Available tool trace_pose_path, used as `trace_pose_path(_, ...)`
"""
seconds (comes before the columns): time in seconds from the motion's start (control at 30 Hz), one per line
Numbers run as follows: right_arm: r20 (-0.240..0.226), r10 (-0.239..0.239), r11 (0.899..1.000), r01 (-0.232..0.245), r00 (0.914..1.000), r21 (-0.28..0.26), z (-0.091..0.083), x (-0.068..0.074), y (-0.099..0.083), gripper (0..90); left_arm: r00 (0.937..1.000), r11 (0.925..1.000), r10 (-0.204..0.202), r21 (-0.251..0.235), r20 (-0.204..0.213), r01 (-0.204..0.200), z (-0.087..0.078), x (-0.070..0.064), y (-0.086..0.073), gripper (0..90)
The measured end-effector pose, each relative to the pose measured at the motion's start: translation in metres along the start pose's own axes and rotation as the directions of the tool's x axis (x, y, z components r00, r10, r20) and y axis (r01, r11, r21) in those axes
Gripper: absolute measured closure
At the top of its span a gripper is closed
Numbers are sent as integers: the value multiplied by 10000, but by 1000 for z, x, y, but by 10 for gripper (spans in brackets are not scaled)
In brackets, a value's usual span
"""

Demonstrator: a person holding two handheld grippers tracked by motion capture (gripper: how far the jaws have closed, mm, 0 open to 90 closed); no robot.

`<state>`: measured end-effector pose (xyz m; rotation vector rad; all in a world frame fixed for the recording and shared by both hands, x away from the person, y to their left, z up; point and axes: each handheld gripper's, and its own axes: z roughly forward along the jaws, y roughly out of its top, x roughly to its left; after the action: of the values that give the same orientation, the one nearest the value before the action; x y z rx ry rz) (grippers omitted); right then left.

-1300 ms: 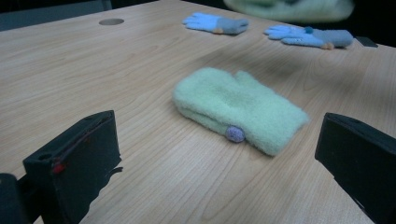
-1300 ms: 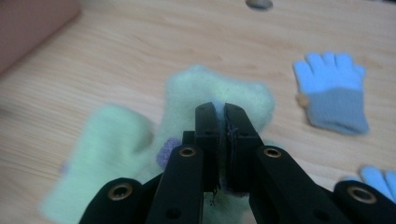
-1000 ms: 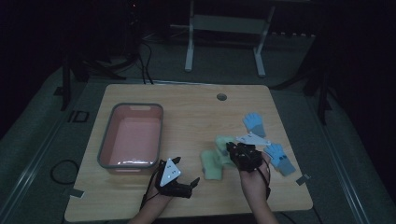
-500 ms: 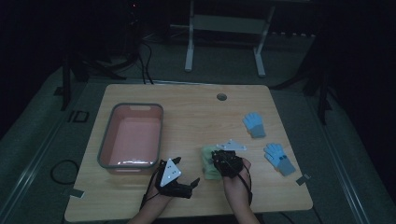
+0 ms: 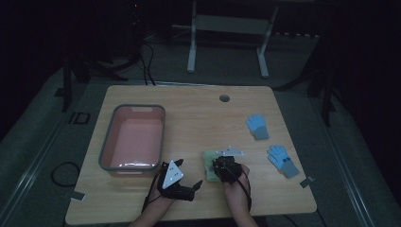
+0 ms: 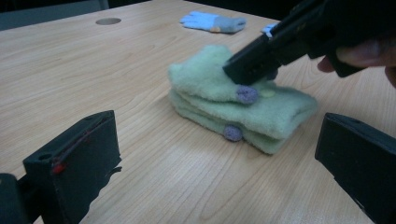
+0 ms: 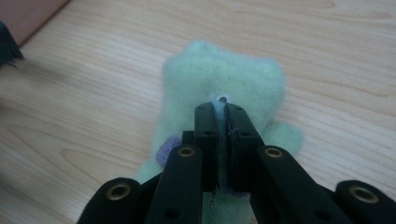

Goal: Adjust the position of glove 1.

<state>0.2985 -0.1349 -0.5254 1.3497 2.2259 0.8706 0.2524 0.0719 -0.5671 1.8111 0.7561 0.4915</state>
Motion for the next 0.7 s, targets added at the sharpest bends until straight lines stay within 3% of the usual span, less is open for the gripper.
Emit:
trace_pose_path(0.27,-198,-102,9999,102,9998,4,4,-4,-4,819,9999,9999,99,-71,-71,-99,-1,-1,0,2)
trace_pose_path(0.37,-507,-277,9995,270,9983,-138,-1,-6,-2,782,10000,9999,94,-130,-4,-94,-1,-2,0,2)
trace_pose_path(0.5,-842,-554,9984,546,9949,-117,-5,-11,-1,632,9999,9998,19,-181,108,-17,-1,-3,0,2)
trace_pose_path(0.6,-983,-614,9981,601,9933,-153,-6,-14,0,570,9999,9998,5,-182,164,-2,-1,-3,0,2)
trace_pose_path(0.63,-1201,-695,9974,666,9903,-282,-9,-19,2,464,9998,9998,187,-16,85,-187,-1,-4,0,2)
trace_pose_path(0.7,-1276,-789,9965,749,9887,-360,-11,-24,5,381,9992,9992,397,11,-66,-397,-1,-7,0,2)
